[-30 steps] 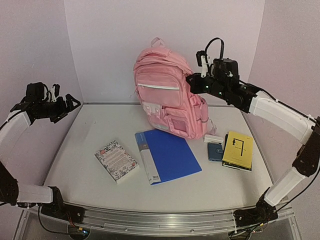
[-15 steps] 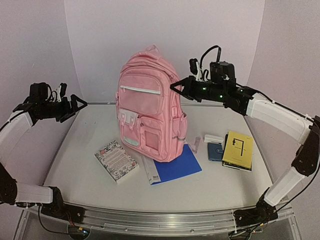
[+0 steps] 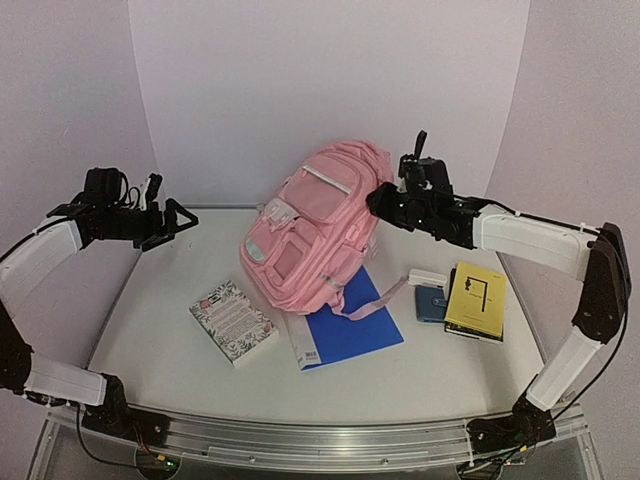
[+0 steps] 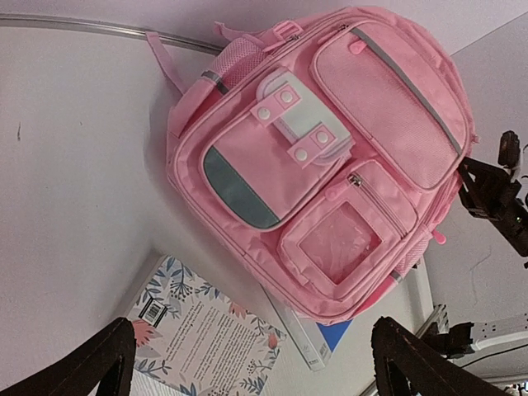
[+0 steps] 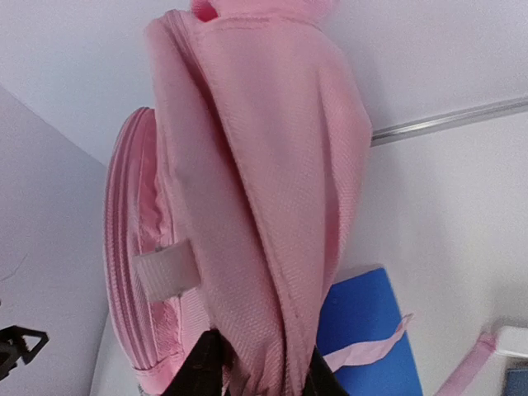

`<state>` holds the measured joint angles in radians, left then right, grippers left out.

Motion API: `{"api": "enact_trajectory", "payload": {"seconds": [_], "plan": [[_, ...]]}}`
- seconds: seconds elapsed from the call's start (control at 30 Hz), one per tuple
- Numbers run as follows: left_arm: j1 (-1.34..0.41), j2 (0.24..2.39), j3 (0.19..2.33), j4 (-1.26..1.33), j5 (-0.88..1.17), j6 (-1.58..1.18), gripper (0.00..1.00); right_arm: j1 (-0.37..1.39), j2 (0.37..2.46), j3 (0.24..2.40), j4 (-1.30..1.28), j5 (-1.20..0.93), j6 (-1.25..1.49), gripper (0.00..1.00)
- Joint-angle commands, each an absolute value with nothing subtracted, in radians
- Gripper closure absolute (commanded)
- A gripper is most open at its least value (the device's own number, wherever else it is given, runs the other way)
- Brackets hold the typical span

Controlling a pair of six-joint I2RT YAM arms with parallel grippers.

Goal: Pack the student bag
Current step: Place the student bag at the center of the board.

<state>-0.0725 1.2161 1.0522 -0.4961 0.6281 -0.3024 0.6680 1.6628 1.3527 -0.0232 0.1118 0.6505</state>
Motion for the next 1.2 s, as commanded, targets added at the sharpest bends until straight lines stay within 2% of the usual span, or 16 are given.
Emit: {"api": "enact_trajectory", "payload": {"seconds": [0.0,0.07,0.33,0.43,0.6,0.9,1.0,1.17], "plan": [[-0.086,1.236,1.061,-0.471,0.641,-0.281,0.0,0.67,1.673,1.302,0.01,0.299,0.65,0.57],[-0.089,1.244,1.06,-0.471,0.643,-0.28,0.0,0.67,1.672,1.28,0.007,0.32,0.65,0.48],[-0.103,1.25,1.051,-0.451,0.644,-0.358,0.0,0.67,1.592,1.201,-0.078,0.502,0.638,0.03],[-0.117,1.242,1.011,-0.394,0.648,-0.471,0.0,0.647,1.532,1.142,-0.095,0.515,0.634,0.02],[-0.165,1.229,0.887,-0.234,0.638,-0.67,0.0,0.538,1.485,1.08,-0.095,0.32,0.582,0.02],[-0.349,1.343,0.799,0.006,0.566,-0.887,0.0,0.385,1.641,1.084,-0.054,-0.116,0.553,0.03],[-0.395,1.397,0.796,0.084,0.564,-0.929,0.0,0.382,1.708,1.09,-0.015,-0.181,0.553,0.07],[-0.433,1.496,0.805,0.158,0.571,-1.005,0.0,0.378,1.795,1.104,-0.009,-0.21,0.548,0.19]]}}
